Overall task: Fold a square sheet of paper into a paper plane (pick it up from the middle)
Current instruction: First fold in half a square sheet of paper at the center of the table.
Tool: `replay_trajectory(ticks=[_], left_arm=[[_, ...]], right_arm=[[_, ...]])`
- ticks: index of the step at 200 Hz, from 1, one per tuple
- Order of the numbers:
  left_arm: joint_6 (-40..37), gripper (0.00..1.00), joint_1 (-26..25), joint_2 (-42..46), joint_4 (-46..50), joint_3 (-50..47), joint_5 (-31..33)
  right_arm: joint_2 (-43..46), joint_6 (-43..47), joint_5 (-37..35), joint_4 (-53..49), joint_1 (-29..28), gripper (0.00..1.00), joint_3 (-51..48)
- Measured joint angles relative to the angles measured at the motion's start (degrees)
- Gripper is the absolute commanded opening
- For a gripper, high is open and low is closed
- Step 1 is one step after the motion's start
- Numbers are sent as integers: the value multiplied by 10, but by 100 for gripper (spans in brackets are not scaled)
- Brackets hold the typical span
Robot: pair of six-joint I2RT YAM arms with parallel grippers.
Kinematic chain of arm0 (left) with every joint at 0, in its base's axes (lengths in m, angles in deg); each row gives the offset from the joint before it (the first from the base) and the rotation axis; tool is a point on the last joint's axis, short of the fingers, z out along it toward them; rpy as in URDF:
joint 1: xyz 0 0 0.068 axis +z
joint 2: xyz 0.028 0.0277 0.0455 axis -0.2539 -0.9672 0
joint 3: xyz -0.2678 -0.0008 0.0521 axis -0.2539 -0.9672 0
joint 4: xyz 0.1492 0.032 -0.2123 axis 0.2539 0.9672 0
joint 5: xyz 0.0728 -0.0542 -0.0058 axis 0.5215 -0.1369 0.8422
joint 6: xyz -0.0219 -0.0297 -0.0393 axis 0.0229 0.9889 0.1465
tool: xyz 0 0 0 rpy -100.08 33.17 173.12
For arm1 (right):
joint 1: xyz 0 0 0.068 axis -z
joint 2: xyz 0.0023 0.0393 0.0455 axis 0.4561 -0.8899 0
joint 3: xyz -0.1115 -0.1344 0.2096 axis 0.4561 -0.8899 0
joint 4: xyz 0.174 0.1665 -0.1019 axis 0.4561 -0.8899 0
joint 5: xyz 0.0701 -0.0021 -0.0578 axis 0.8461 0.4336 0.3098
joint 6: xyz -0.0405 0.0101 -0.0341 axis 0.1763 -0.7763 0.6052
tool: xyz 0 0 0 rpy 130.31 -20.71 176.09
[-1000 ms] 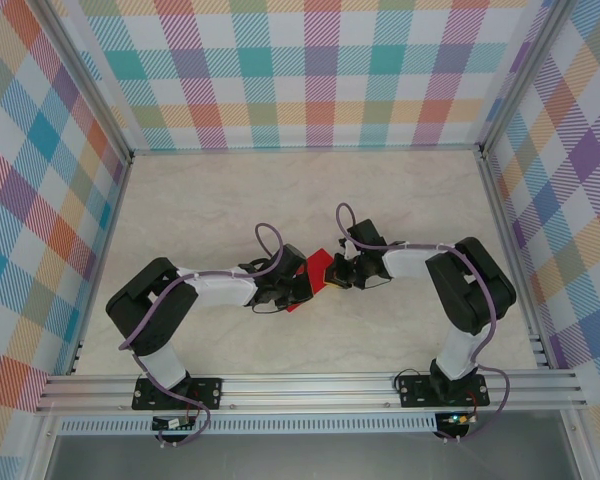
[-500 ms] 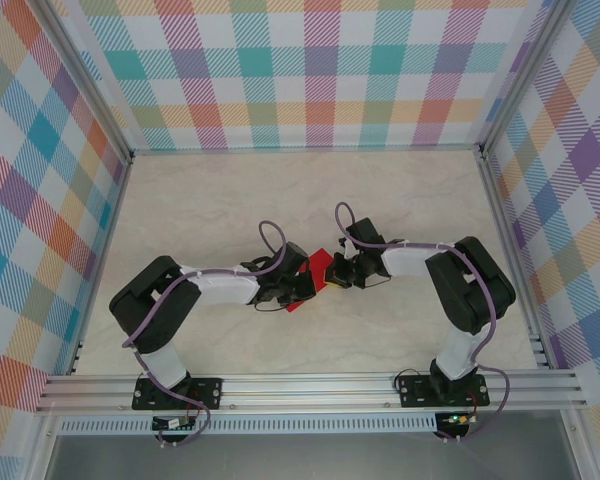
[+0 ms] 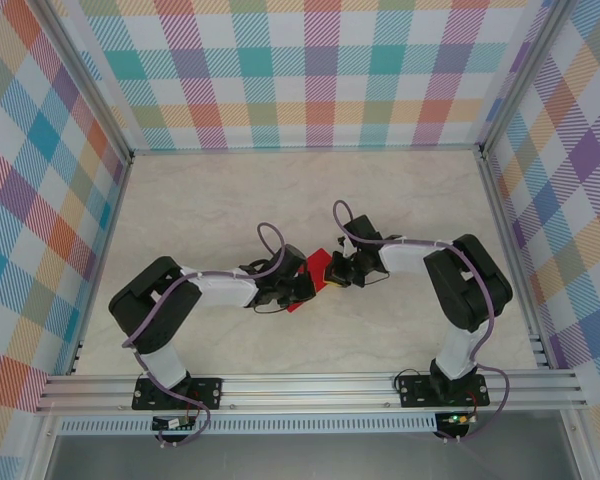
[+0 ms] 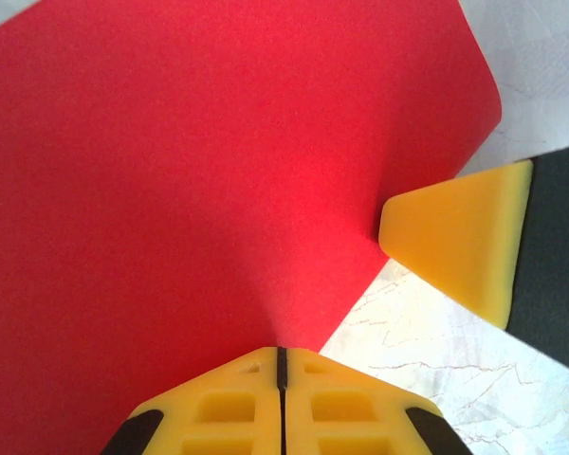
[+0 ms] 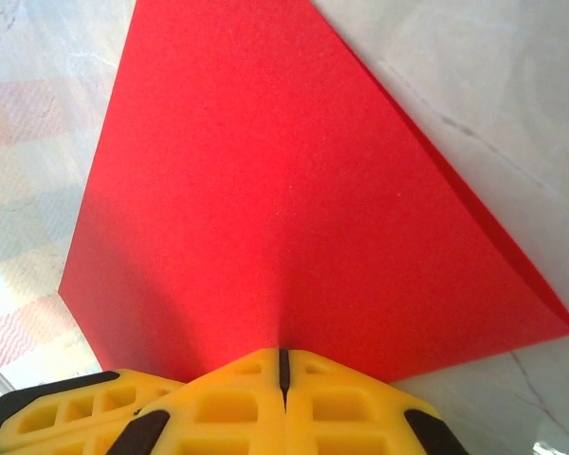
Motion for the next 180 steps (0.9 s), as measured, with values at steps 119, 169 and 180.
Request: replay_trajectory(ticks=[119,169,180], left_arm=[[-3,6,0,73,18,-74,-11],[-13,6,0,89,19,-92,-14],[-14,6,0,94,21,-96,-15]], right_arm=[[-19,0,-1,-46,0,4,34],[-21,0,-1,-47,-2,4,37],[-21,0,-1,-47,-2,4,37]])
